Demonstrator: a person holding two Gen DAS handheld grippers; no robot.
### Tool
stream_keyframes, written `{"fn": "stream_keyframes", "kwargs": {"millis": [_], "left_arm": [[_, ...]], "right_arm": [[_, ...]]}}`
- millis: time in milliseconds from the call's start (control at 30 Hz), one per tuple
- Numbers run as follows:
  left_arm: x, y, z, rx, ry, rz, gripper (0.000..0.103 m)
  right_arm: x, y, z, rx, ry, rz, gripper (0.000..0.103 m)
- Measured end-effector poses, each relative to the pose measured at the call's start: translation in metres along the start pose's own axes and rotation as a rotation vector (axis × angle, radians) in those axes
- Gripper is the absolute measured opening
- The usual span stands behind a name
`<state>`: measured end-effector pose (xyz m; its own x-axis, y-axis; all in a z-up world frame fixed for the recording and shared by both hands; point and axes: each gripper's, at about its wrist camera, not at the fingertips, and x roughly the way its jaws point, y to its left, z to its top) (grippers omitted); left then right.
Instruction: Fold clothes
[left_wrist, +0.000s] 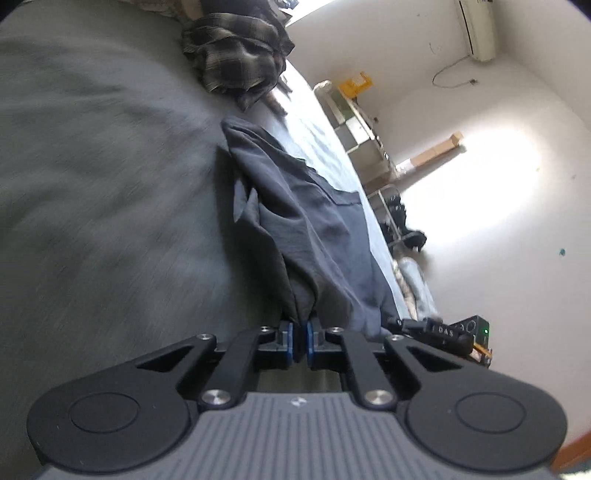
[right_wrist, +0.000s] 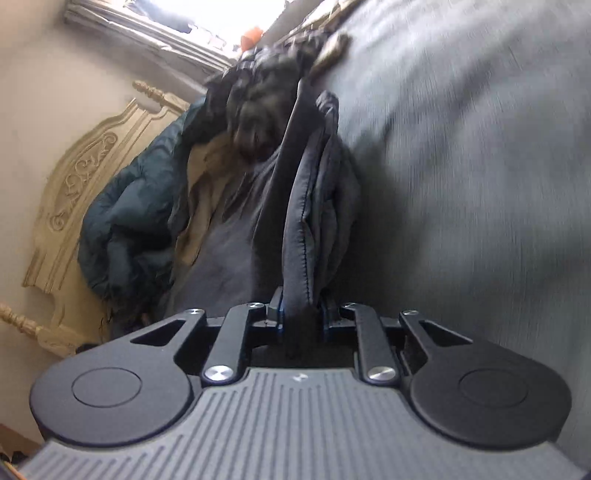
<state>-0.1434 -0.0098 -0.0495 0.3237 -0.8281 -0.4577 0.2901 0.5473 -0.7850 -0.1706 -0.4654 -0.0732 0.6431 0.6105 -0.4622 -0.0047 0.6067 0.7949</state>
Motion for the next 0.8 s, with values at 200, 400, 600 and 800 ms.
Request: {"fn": "stream_keyframes", "kwargs": {"millis": [200,400,600,800], "left_arm": [[-0.025,0.005,-0.038,0.133,0.023,0.147,0.011],[-0.049,-0.009,-0.05,0.246,-0.052,0.203,0.026],[-0.049,-0.028,-0.068,0.338,-0.081,0.226,0.026],[-0.028,-0.028,-0.07,0.378,-0.081,0.311,0.014]], "right_arm": [[-0.013,0.016,-0.072,-0.045,-0.04,-0.069,0.023],[-0.047,0.028,-0.081,-0.101,-0.151,-0.162,0.028],[-0.049,0.046,-0.1,-0.28,-0.169,-0.19,0.028],[-0.028,0.057,-0.117,-0.478,-0.147,-0.279,0.025]]}}
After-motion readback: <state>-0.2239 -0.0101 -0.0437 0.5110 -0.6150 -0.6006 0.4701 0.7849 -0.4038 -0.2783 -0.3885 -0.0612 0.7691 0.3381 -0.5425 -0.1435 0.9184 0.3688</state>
